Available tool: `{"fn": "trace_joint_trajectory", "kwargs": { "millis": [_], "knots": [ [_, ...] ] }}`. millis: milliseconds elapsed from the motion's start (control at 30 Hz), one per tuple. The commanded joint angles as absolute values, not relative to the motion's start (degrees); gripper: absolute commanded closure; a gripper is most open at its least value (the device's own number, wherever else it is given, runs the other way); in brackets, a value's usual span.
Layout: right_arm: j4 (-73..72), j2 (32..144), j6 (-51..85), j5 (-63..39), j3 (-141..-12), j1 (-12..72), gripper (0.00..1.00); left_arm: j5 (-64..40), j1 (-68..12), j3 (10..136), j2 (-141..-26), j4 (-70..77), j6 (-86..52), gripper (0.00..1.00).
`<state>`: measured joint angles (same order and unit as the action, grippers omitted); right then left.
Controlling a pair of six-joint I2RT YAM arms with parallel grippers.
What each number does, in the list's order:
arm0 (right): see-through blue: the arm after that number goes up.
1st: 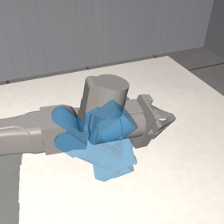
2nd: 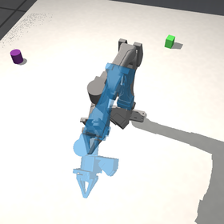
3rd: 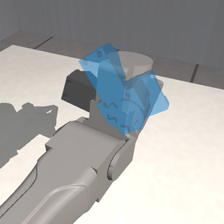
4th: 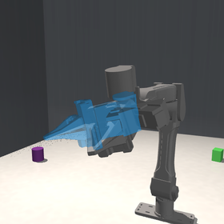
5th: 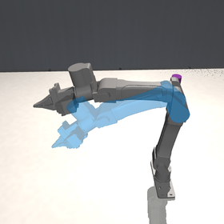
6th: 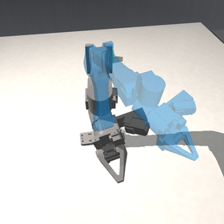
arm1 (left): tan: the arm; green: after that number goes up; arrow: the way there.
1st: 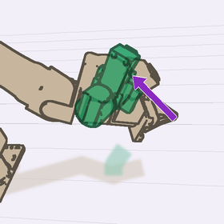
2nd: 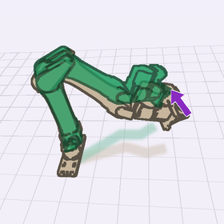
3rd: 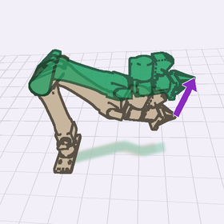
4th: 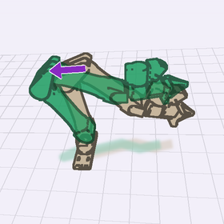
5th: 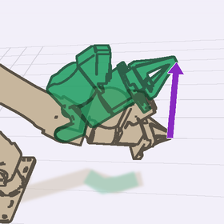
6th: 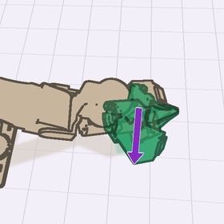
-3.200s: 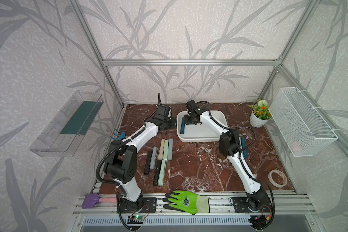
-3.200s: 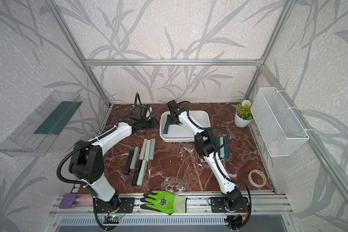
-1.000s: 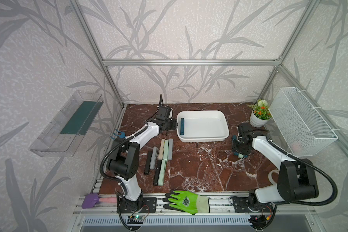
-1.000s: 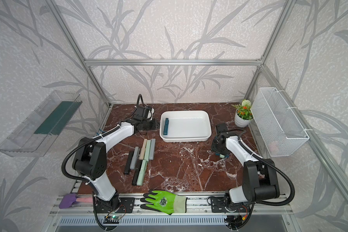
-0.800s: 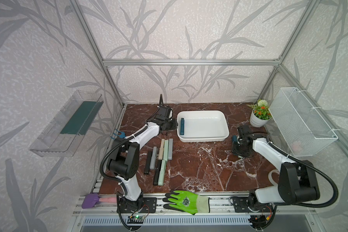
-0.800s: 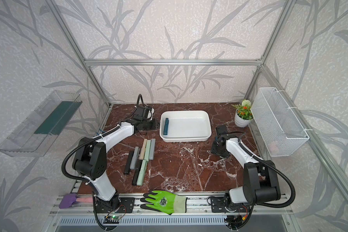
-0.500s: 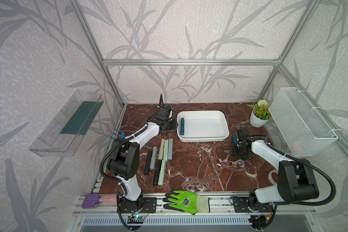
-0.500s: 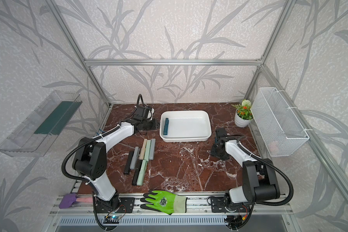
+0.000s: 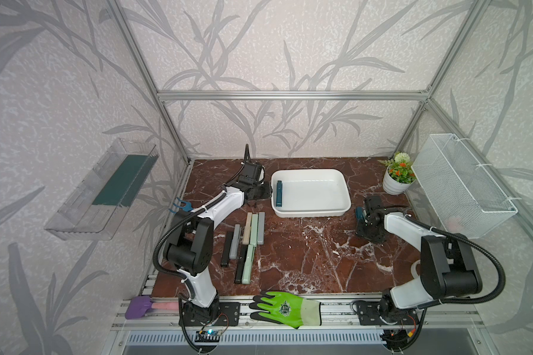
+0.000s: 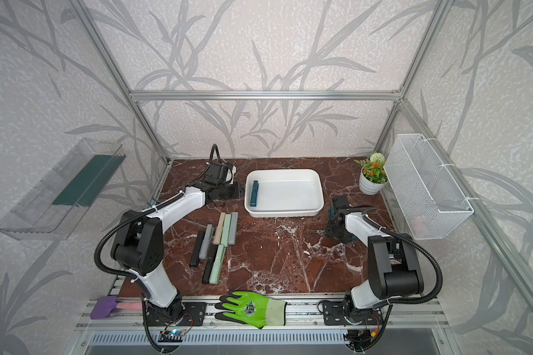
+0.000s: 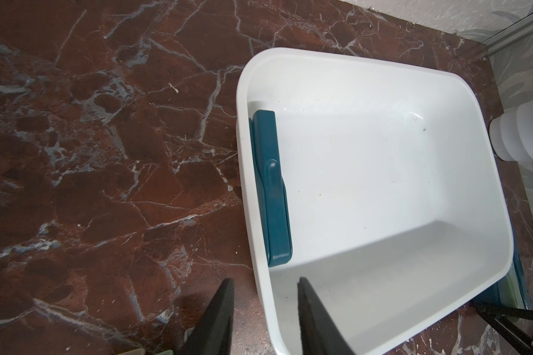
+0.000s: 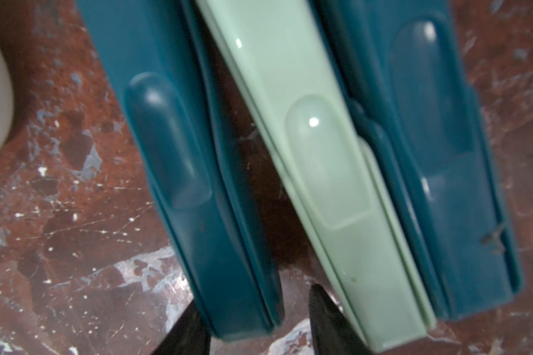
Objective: Put the pruning pliers into the storage box
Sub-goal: Pick up the pruning pliers from the center of the board.
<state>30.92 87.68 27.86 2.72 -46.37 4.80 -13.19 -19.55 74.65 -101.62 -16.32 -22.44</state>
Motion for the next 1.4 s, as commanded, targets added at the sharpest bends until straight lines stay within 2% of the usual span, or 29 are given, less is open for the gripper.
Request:
{"fn": "trace_joint_trajectory", "kwargs": {
  "millis": [0, 267, 600, 733, 933, 1100, 1200, 1367],
  "knots": [
    [30.07, 89.18, 25.76, 3.76, -48.78, 4.52, 0.49, -12.62, -19.78, 75.59, -99.84, -17.90, -21.03, 0.64],
    [31.03, 94.40, 21.15, 4.04, -54.46, 4.57, 0.55, -12.08, -19.78, 75.65, -99.48, -18.58, -20.61, 0.64],
    [31.43, 95.09, 19.34, 1.59, -55.85, 4.83, 0.75, -12.02, -19.78, 75.73, -99.14, -18.74, -20.56, 0.64],
    [34.09, 91.94, 19.32, 1.93, -56.56, 6.15, 0.79, -11.81, -19.78, 75.85, -98.83, -18.95, -20.48, 0.64],
    [41.56, 84.19, 18.27, 5.87, -61.15, 10.50, 0.79, -11.56, -19.78, 75.68, -98.73, -18.96, -20.21, 0.64],
    [42.25, 81.08, 17.10, 4.75, -66.79, 13.25, 0.79, -12.04, -19.78, 75.84, -99.83, -18.16, -20.57, 0.64],
    [40.98, 83.94, 16.91, 4.45, -71.48, 16.99, 0.79, -11.72, -19.78, 75.78, -100.55, -17.31, -20.70, 0.64],
    [39.10, 95.52, 17.00, 2.22, -83.33, 22.85, 0.79, -12.24, -19.77, 75.61, -101.70, -16.03, -21.27, 0.64]
  ]
}}
